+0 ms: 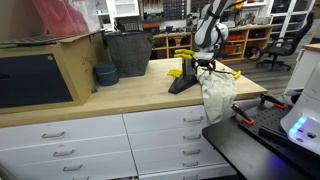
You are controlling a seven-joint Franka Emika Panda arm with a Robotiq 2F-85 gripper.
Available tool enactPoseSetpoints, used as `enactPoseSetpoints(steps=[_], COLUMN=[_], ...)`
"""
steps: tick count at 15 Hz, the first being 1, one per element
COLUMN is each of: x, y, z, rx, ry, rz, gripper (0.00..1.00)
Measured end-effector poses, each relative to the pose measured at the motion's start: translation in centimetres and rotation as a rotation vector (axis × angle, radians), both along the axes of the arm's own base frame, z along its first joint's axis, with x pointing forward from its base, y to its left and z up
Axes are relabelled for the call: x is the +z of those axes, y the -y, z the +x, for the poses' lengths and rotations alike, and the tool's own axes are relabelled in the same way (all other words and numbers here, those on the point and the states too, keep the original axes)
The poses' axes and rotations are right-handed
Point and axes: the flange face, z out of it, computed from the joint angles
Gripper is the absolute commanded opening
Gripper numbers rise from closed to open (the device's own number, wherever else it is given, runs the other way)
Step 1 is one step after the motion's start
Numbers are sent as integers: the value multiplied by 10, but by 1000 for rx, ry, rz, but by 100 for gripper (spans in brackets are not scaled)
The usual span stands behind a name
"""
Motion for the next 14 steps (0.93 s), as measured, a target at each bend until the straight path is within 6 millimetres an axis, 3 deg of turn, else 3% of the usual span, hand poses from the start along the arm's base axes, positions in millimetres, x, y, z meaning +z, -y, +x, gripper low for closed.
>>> enactPoseSetpoints(steps=[5, 9, 10, 11, 12, 14], x=[1, 1, 1, 1, 1, 0], y=[-12, -14, -14, -14, -14, -11], z=[22, 24, 24, 24, 24, 23], rx=[22, 28, 29, 30, 30, 28], ry=[12, 11, 10, 10, 9, 6], rz=[-7, -8, -8, -8, -8, -11], gripper=[36, 5, 49, 44, 45, 58])
